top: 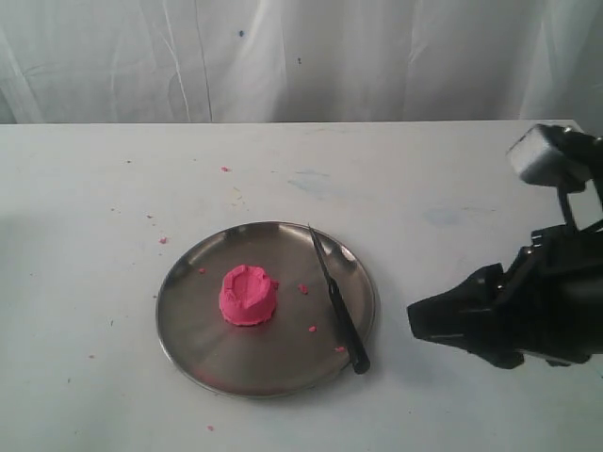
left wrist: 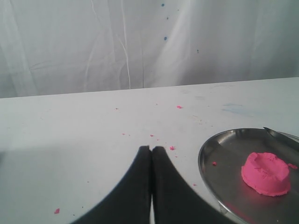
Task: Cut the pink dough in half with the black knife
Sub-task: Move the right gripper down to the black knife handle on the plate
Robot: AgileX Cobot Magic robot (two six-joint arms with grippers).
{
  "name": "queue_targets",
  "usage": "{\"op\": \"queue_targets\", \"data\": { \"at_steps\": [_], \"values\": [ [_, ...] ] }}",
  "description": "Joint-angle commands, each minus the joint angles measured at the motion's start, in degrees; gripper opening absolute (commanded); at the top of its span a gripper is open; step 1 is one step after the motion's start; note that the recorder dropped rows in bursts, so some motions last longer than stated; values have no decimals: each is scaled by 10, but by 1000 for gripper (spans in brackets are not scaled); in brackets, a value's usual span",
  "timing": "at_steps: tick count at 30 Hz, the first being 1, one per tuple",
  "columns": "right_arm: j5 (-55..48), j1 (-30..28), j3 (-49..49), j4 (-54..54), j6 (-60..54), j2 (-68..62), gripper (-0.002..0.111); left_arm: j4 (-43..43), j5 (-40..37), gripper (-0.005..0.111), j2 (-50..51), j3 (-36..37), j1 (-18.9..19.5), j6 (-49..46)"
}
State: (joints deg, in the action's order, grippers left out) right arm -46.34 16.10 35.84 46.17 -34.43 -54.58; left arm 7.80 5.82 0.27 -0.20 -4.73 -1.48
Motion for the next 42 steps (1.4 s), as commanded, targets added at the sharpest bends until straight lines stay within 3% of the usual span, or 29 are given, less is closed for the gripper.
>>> {"op": "queue_targets", "data": {
  "at_steps": [1,6,12,16,22,42],
  "values": [
    [12,-1,21,1,-32,-53,47,4,2,0,-3,2,0,0],
    [3,16,80,-40,-61,-129,47,4,2,0,-3,2,0,0],
    [37,100,182,-255,81,-279,47,4,2,0,-3,2,0,0],
    [59,137,240,-267,108,-373,47,4,2,0,-3,2,0,0],
    [67,148,303,-315,167,-470,47,4,2,0,-3,2,0,0],
    [89,149,310,-314,167,-543,47,4,2,0,-3,2,0,0]
  ]
}}
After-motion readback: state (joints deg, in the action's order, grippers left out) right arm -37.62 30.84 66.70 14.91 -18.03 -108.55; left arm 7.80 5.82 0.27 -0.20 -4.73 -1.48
